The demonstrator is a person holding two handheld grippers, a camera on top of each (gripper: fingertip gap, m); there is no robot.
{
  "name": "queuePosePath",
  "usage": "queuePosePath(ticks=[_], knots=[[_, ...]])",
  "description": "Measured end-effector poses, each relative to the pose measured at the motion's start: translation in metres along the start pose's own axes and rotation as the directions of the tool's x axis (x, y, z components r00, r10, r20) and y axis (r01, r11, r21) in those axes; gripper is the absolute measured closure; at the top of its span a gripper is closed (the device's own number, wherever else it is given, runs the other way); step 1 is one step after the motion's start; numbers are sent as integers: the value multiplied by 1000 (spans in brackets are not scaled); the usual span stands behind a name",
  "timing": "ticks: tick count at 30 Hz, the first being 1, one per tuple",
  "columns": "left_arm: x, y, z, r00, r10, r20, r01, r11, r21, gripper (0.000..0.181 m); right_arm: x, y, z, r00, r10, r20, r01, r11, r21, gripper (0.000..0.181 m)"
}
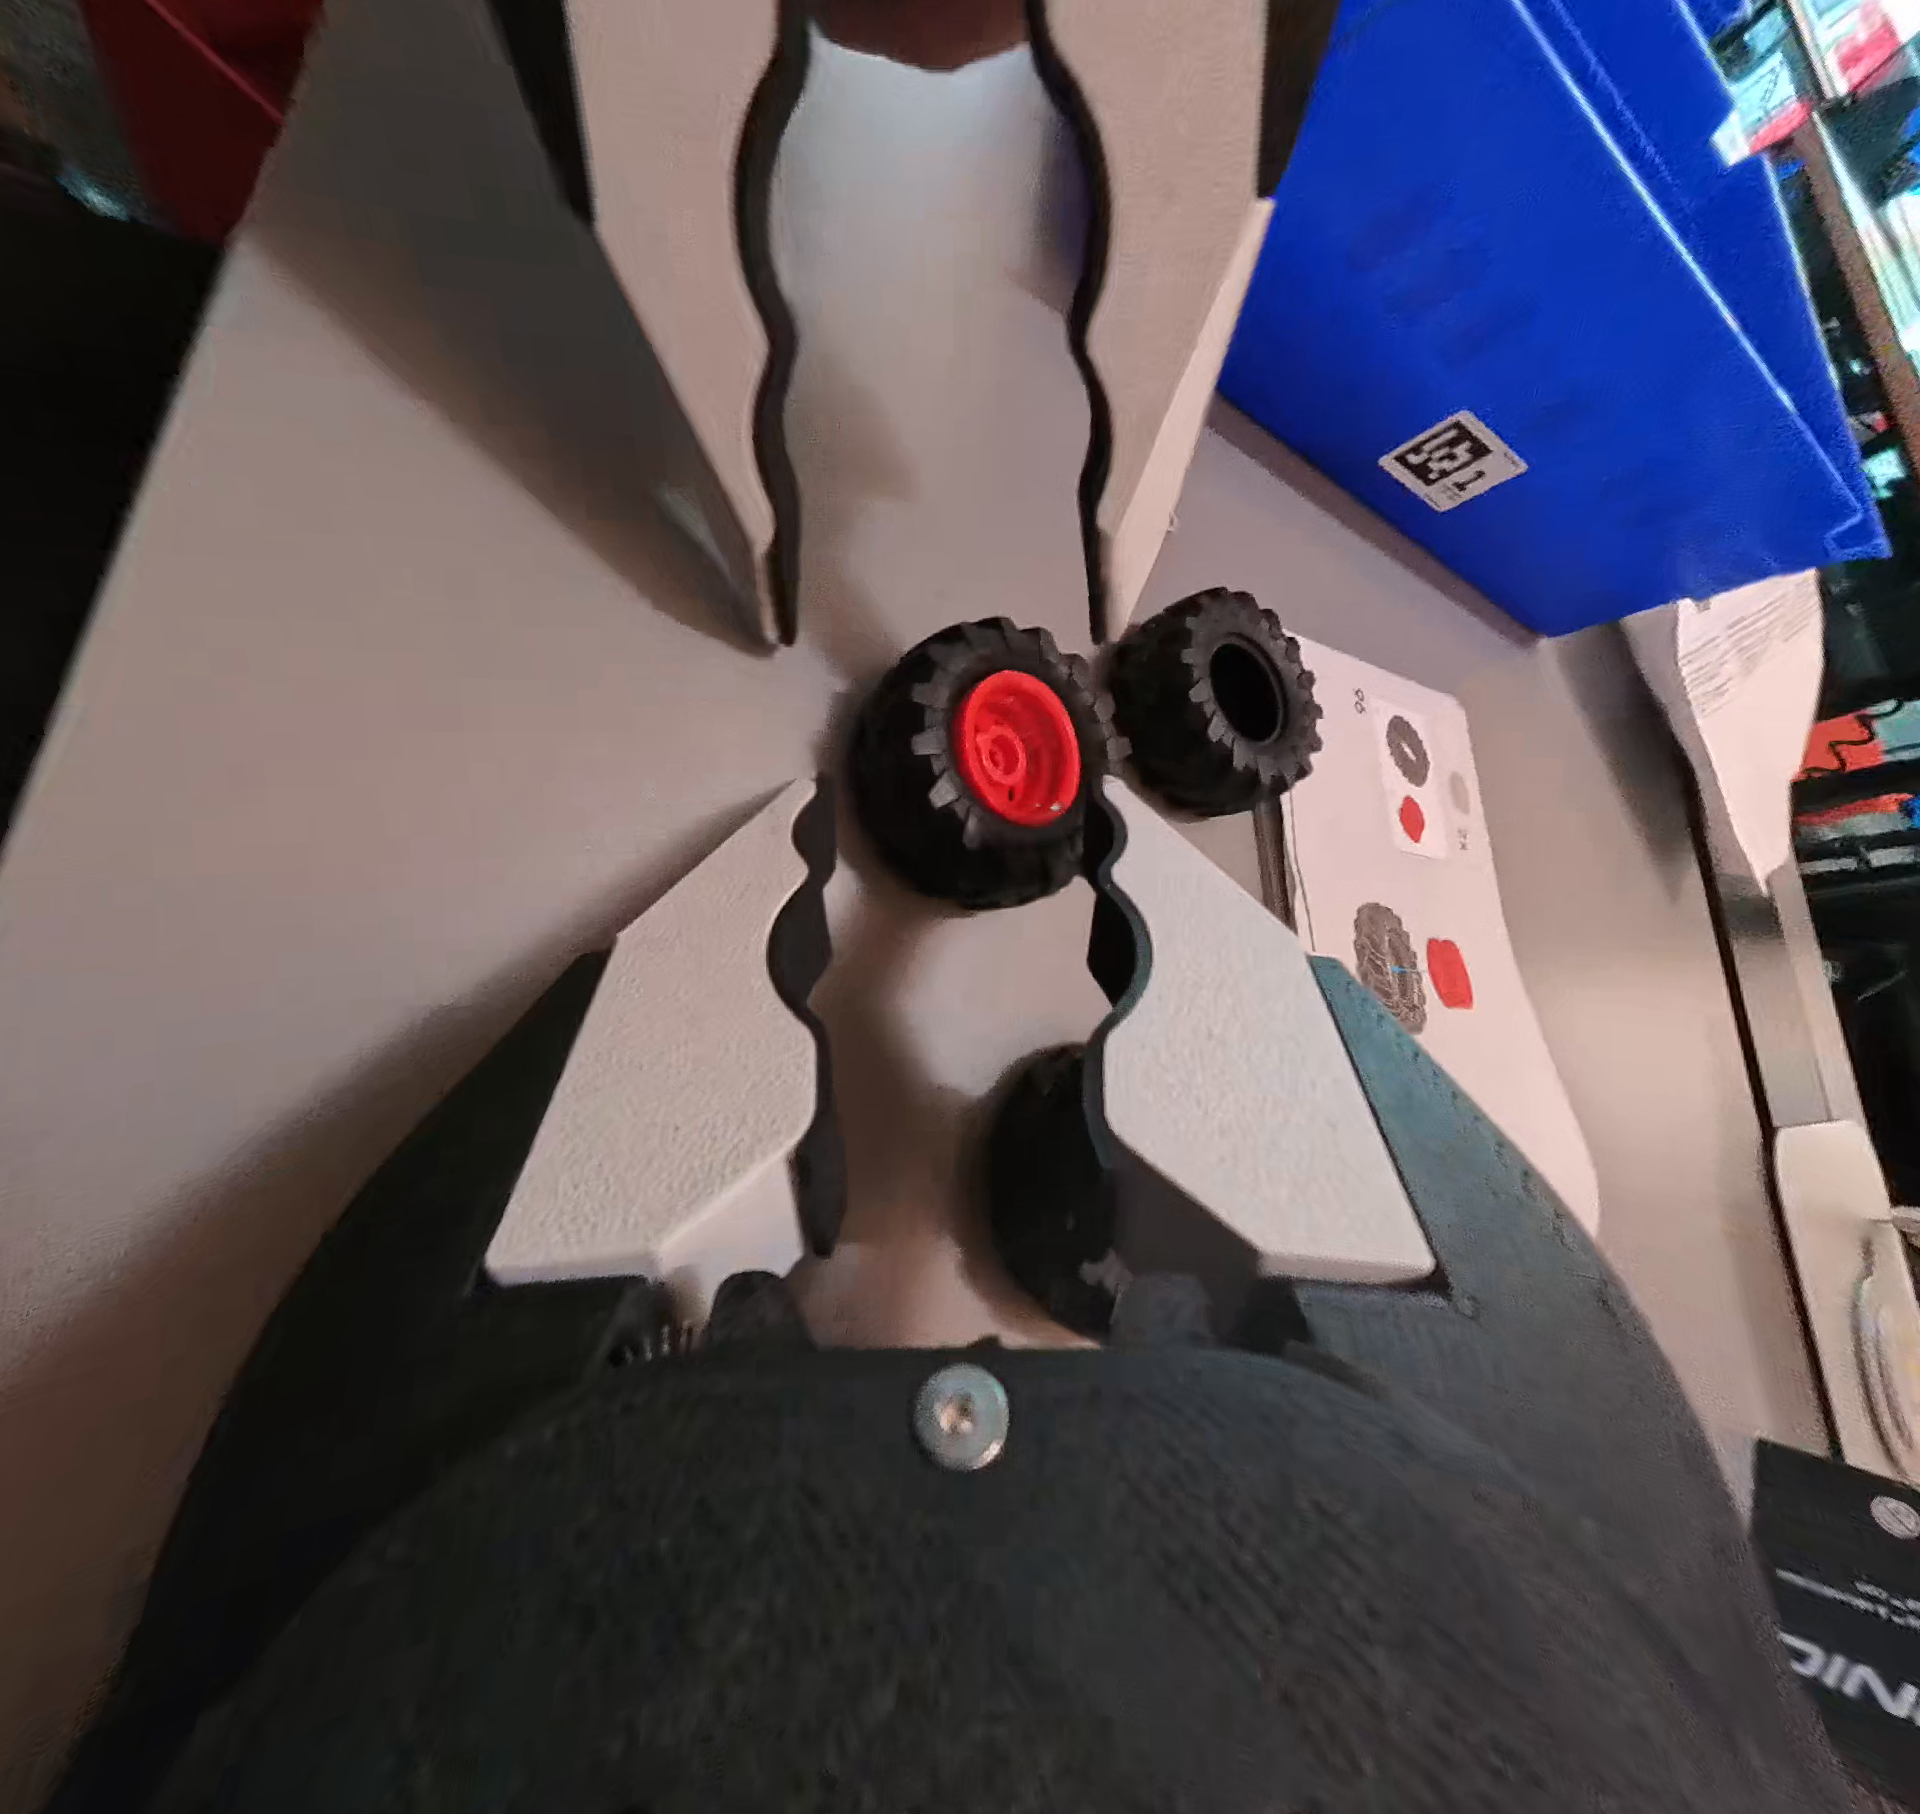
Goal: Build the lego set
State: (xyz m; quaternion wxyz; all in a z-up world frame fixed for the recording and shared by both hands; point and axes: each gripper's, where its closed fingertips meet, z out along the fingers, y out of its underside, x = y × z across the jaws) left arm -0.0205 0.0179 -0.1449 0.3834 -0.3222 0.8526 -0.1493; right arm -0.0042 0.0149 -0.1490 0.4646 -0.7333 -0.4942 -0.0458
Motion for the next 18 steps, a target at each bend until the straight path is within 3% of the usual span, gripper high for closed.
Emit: queuePosePath(ticks=[3, 11, 16, 18], knots=[[-6, 3, 5, 986, 137, 95, -132, 990, -56, 133, 4, 3, 5, 1000, -26, -9, 26, 1000, -13, 153], [-20, 0, 15, 900, 356, 250, -339, 934, -112, 136, 5, -16, -7, 981, 162, 102, -177, 971, 161, 163], [-14, -6, 23, 885, 394, 248, -379, 919, -108, 156, 6, -8, -6, 986, 152, 66, -159, 980, 120, 159], [-14, -7, 23, 908, 343, 239, -332, 939, -86, 156, 6, -4, -5, 995, 99, 9, -99, 992, 76, 138]])
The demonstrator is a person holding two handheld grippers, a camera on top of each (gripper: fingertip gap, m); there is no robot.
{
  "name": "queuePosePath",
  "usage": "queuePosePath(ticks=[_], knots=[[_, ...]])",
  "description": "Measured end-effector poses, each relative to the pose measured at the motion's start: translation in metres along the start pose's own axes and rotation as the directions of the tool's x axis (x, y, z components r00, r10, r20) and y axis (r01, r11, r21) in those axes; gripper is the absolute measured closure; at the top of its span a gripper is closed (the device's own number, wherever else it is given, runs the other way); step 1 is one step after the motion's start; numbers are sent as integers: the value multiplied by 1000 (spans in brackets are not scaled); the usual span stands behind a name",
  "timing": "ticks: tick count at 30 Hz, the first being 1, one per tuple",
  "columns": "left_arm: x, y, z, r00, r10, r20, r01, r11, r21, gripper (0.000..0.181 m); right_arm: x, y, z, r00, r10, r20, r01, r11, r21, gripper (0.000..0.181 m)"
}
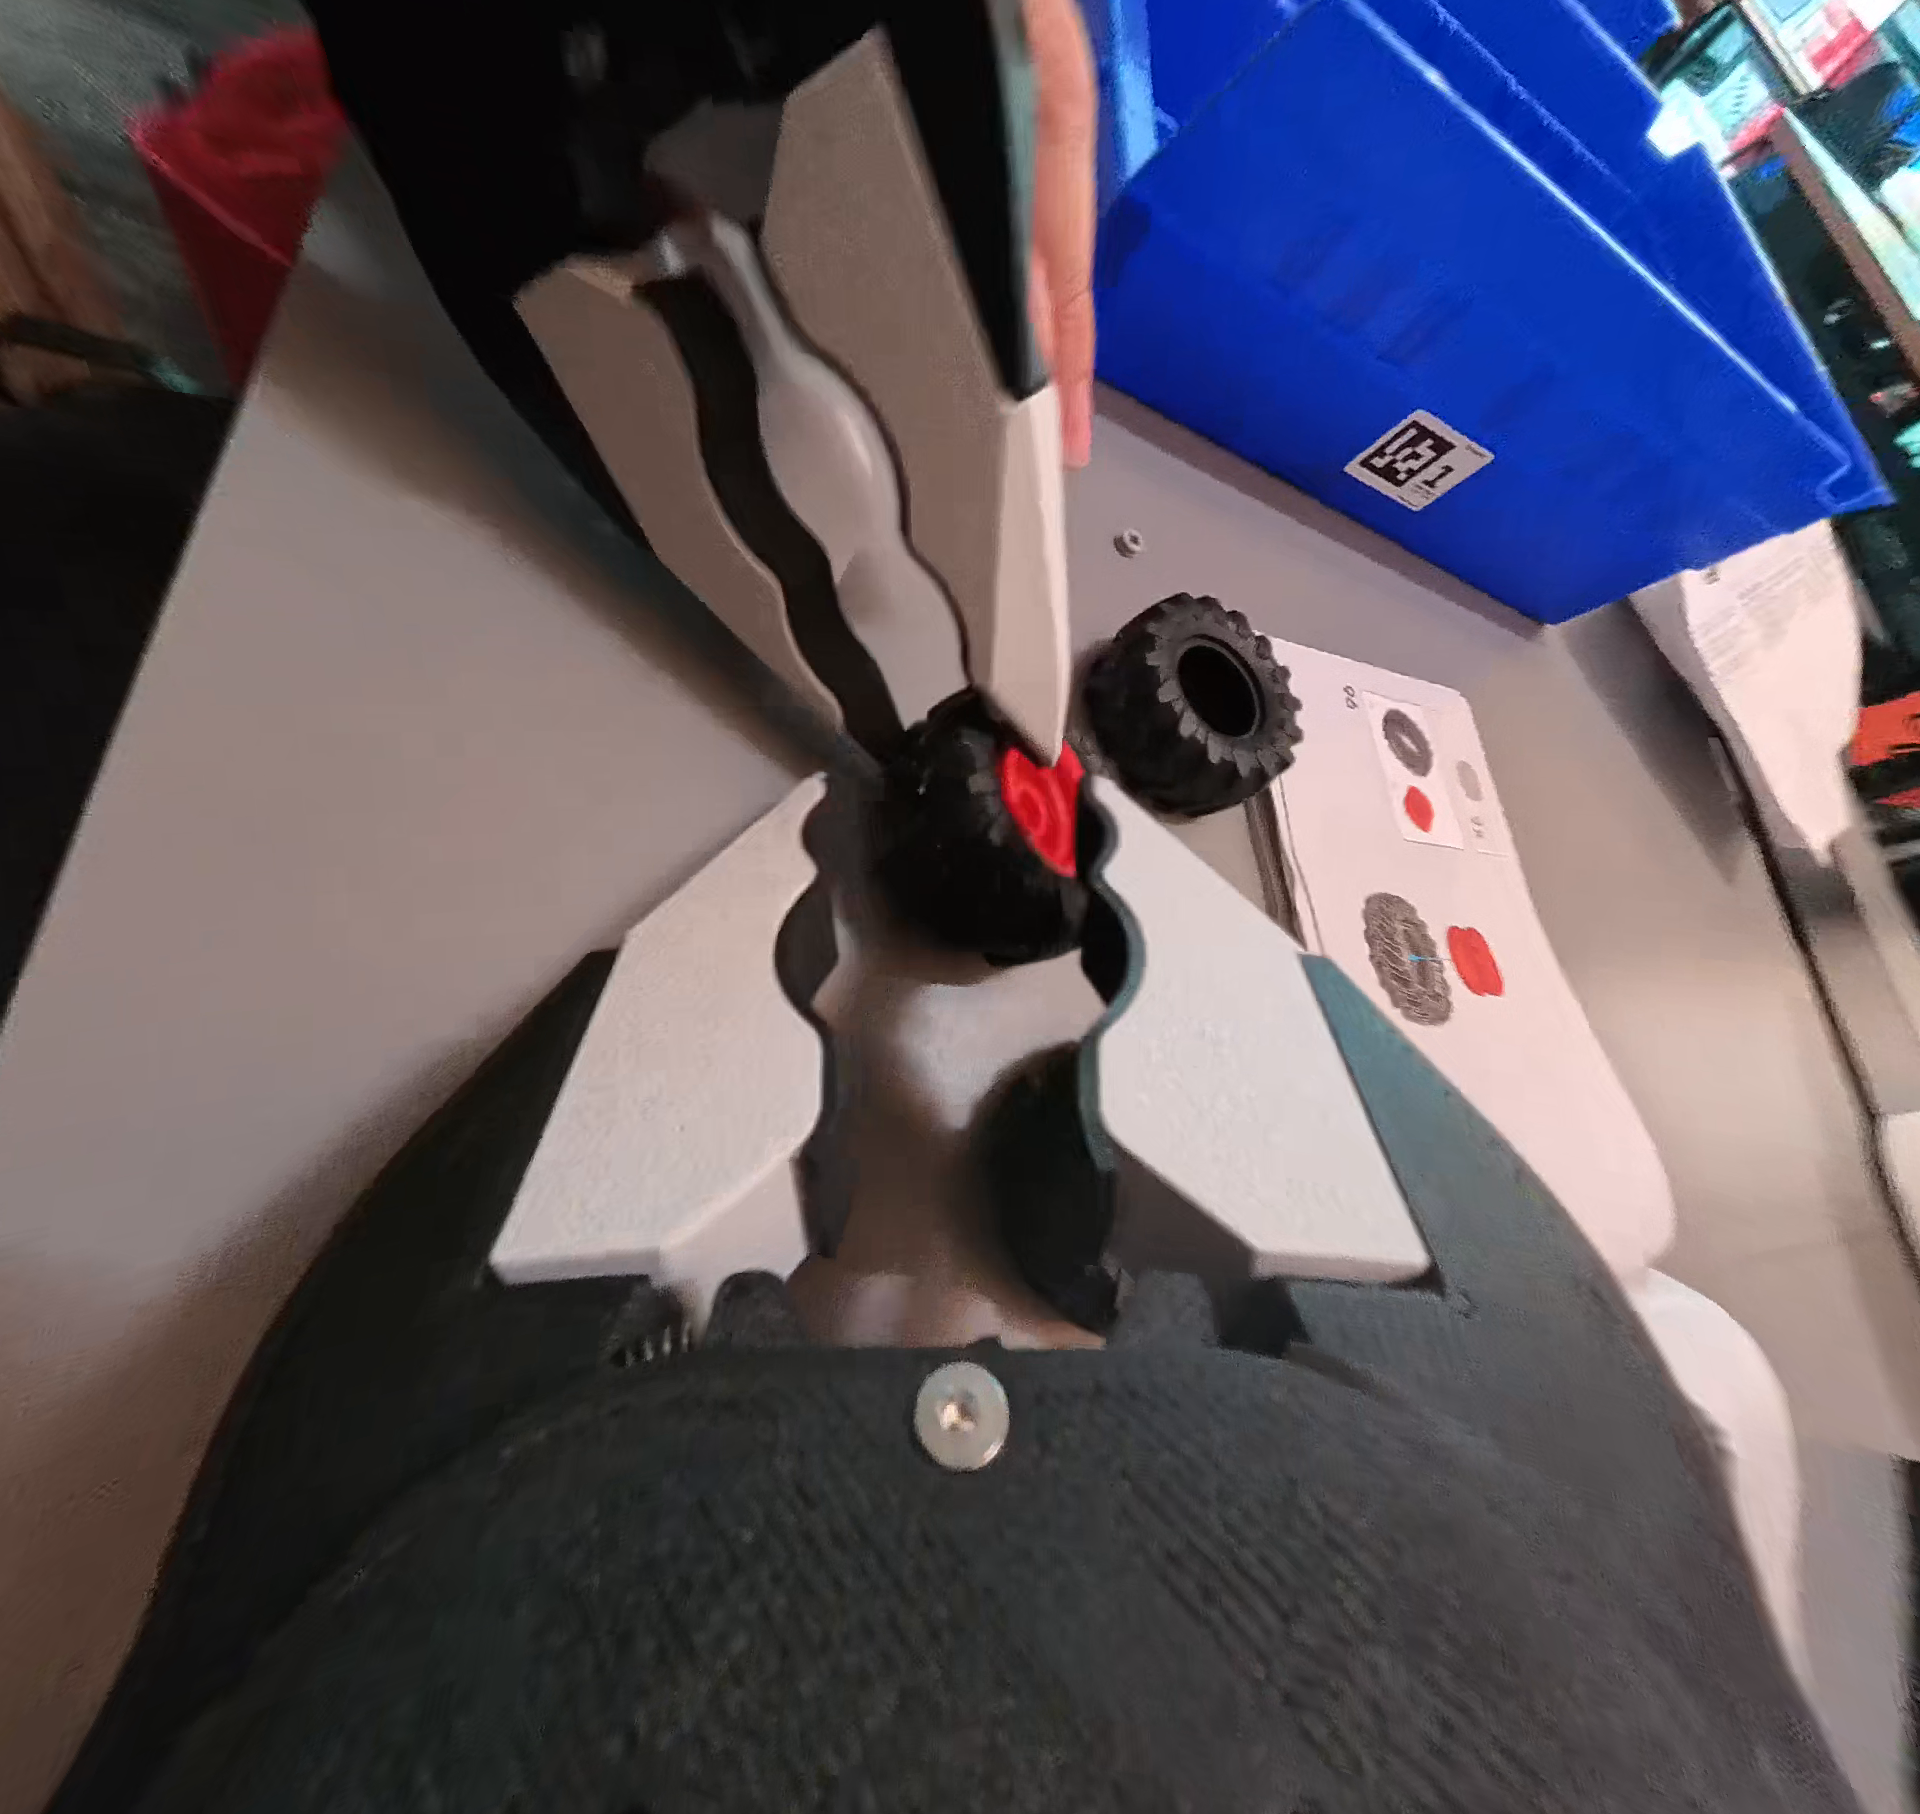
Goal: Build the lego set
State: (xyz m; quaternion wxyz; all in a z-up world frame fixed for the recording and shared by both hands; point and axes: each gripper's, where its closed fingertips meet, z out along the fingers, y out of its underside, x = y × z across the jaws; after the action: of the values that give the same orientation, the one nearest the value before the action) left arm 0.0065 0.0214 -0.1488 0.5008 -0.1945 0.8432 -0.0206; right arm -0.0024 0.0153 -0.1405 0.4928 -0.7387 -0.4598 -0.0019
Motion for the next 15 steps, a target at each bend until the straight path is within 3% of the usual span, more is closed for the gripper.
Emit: queuePosePath(ticks=[1, 5, 8, 12, 15], knots=[[-1, -1, -1, 1000, -23, -7, 23, 1000, 5, 156, -2, 4, 1, 998, -53, -17, 52, 998, -41, 133], [-4, -6, -7, 996, -91, -22, 92, 996, 19, 156, 5, 10, 4, 960, -248, -132, 227, 962, -154, 150], [-9, -7, -9, 994, -98, 45, 96, 994, 44, 156, 3, 6, 2, 978, -164, -126, 154, 984, -87, 154], [-2, -1, -4, 996, -60, 72, 58, 998, 34, 142, -7, -3, -1, 996, -72, -44, 73, 997, 27, 155], [-4, -3, -2, 996, -43, 73, 40, 998, 45, 153, -11, -4, -1, 994, -106, -34, 108, 994, 33, 154]])
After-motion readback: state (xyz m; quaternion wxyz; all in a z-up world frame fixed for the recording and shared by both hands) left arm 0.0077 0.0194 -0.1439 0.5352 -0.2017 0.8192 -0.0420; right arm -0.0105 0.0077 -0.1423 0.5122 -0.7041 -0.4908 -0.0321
